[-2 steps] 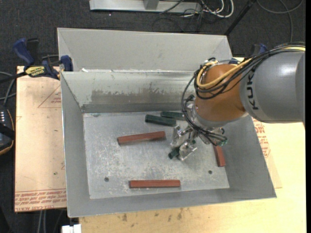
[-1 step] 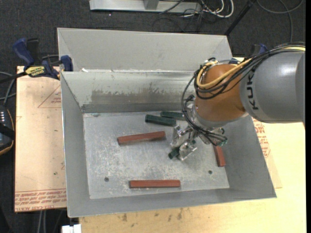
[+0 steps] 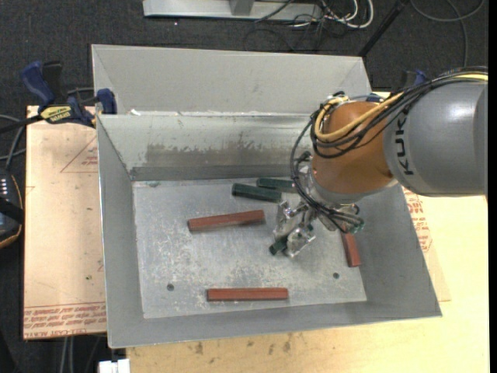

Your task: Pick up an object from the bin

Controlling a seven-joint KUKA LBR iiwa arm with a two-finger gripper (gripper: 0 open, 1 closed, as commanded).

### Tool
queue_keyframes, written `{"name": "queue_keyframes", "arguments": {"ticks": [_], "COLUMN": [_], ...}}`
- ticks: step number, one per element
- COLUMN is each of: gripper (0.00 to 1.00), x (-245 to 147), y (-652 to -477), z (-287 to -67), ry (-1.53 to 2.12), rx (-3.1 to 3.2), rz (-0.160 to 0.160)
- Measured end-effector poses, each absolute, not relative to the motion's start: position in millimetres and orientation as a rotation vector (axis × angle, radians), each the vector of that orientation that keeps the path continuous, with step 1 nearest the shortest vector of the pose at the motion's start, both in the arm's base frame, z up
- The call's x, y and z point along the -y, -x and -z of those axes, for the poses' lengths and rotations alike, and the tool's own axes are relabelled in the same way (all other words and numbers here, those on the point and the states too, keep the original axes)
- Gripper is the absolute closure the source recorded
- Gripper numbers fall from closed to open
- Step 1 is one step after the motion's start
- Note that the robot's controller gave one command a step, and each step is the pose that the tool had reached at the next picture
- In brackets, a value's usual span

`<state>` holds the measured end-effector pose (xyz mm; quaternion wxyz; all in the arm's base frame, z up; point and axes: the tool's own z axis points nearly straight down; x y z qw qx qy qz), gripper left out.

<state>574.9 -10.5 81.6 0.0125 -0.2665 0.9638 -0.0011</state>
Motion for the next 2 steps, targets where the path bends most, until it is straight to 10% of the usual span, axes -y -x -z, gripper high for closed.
{"name": "queue_keyframes", "arguments": {"ticks": [2], "gripper": [1.00], "x": [10.8], "y": [-571.0], "z": [-109.3], "ry": [0.836], "rx": [-3.028], "rz": [-0.002]}}
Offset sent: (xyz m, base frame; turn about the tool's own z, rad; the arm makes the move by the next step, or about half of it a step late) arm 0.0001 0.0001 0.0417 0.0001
